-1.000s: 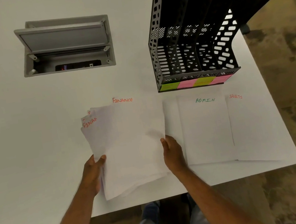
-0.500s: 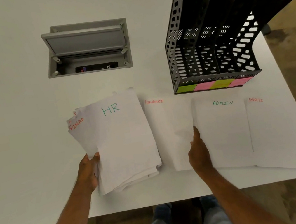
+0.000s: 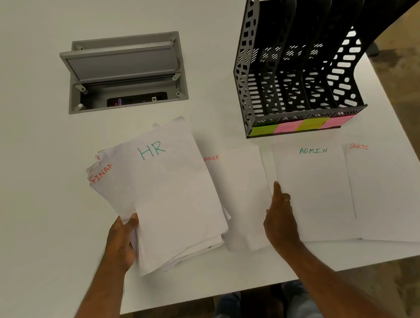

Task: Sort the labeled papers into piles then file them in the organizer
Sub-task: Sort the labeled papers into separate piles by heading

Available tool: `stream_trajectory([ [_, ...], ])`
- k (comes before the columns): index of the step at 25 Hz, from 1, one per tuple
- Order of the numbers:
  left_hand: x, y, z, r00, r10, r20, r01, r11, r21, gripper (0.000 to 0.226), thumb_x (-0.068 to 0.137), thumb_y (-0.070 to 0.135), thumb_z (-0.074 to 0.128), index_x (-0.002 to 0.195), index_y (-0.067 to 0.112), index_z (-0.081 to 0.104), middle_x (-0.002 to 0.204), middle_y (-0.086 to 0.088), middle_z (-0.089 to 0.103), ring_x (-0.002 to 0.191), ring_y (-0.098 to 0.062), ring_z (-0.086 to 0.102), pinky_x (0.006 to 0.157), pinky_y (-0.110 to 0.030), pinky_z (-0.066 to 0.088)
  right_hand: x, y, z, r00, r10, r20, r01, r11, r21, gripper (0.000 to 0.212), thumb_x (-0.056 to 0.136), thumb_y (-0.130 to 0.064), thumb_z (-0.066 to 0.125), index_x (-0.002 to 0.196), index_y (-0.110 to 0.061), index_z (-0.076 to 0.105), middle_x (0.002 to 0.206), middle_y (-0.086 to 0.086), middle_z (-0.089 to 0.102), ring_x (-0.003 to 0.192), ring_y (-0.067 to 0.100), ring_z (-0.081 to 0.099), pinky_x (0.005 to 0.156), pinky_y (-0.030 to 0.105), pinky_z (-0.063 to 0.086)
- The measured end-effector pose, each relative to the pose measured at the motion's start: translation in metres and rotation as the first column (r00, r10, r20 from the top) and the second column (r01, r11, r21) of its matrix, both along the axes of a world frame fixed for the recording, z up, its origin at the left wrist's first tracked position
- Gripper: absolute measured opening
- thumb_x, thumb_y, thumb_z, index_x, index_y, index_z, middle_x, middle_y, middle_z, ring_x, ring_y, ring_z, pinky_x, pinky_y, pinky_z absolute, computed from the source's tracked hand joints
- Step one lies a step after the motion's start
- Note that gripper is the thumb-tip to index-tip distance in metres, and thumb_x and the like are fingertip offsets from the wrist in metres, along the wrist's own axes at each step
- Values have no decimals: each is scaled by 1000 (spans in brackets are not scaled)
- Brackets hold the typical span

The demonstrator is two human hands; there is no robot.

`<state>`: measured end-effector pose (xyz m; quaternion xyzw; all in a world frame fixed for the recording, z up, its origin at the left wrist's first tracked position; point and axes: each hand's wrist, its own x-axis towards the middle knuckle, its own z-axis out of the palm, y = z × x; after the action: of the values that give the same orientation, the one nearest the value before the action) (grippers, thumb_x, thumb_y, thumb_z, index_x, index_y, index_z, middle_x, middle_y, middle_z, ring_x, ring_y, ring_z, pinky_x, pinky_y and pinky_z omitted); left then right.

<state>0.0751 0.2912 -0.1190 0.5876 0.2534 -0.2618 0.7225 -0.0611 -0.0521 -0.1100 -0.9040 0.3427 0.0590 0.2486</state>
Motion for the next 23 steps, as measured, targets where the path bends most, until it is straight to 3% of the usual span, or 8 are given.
stream_trajectory([
  [5,3,-6,4,1000,-15,-2,15,1000,-22,36,103,9,50,139,8,55,124,-9,69,108,-25,66,100,-42,49,10,2,8,996,37,82,-32,997,-65,46,99,-15,56,143,-10,45,138,15,47,121,28,51,95,37,52],
  [7,3,-13,4,999,-37,-1,37,999,-30,33,102,8,50,134,10,58,123,-9,69,104,-22,69,95,-38,52,24,10,19,975,-153,161,85,928,363,30,103,-30,49,132,-21,53,133,6,55,118,20,56,97,34,49],
  [9,-1,-22,2,998,-58,-12,57,998,-24,32,102,6,52,132,10,59,123,-11,69,104,-23,69,95,-39,52,40,22,32,958,-286,37,147,595,790,35,98,-53,49,125,-31,54,126,-3,61,114,16,61,96,34,50],
  [10,-5,-27,0,998,-65,-21,65,998,-13,34,101,6,53,134,8,58,126,-15,67,108,-27,67,99,-43,51,47,29,37,966,-260,0,142,527,838,47,90,-63,55,125,-32,53,123,-7,64,110,13,63,91,29,52],
  [12,-11,-34,-1,995,-95,-24,95,996,-3,37,99,7,56,136,5,57,130,-18,67,115,-33,64,106,-47,47,55,44,43,981,-193,31,95,609,788,61,77,-58,75,123,-28,50,110,-15,65,98,4,65,74,14,51],
  [15,-19,-40,5,987,-151,-59,147,987,-58,37,92,15,68,129,13,63,123,-12,73,114,-32,67,100,-46,51,51,48,34,949,-276,153,130,783,609,42,80,-27,82,109,-20,52,98,-14,63,90,8,65,61,4,47],
  [19,-30,-45,8,972,-201,-120,191,977,-92,47,88,19,75,132,13,61,123,-10,74,113,-29,70,92,-42,57,36,34,29,926,-312,213,116,772,625,28,91,-31,70,114,-20,61,102,-14,66,94,3,64,68,1,45],
  [23,-41,-54,7,986,-116,-118,115,993,-11,29,96,13,66,124,16,64,114,-5,77,107,-26,72,83,-36,59,26,16,23,950,-227,215,66,817,573,13,100,-26,56,106,-20,66,96,-14,68,97,15,67,80,17,49],
])
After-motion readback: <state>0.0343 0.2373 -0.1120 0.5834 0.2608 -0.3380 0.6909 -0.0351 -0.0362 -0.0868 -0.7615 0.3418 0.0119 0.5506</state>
